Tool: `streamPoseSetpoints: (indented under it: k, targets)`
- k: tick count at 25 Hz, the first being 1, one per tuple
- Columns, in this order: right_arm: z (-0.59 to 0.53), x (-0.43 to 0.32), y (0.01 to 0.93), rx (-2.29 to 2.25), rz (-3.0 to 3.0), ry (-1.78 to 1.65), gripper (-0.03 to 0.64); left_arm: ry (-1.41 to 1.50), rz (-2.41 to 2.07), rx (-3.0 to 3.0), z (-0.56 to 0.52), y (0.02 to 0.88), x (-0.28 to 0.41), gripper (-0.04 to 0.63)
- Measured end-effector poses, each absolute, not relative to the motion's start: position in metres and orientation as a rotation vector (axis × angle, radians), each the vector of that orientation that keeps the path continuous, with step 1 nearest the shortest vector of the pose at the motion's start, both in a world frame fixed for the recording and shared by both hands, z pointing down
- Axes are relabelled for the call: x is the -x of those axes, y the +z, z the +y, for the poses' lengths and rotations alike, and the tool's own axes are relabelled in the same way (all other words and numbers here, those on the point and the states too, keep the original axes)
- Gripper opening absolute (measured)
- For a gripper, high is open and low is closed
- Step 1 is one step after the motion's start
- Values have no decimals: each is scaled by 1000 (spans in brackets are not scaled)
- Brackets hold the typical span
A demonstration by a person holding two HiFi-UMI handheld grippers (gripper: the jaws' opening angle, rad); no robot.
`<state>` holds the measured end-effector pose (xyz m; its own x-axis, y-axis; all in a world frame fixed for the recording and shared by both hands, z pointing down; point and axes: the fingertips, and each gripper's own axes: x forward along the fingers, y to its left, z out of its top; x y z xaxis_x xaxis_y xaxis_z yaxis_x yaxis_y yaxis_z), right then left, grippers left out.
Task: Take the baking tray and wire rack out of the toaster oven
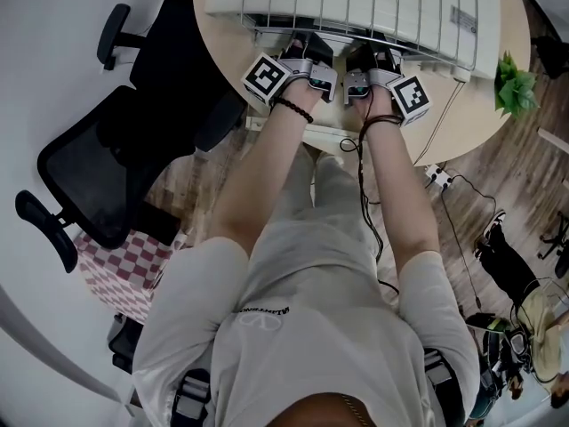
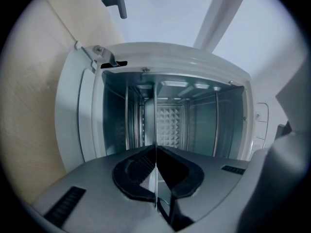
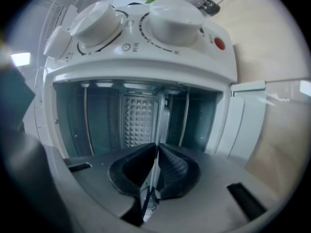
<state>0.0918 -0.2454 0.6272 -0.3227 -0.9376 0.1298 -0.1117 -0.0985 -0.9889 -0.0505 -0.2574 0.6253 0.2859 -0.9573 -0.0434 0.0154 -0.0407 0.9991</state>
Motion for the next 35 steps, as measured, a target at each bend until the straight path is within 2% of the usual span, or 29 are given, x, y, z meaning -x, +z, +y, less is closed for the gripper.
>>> streamPoseSetpoints:
  k: [35]
  targets:
    - [-175, -87, 622, 1196, 1435, -1556, 21, -1058, -921, -1325, -185, 615, 54, 6]
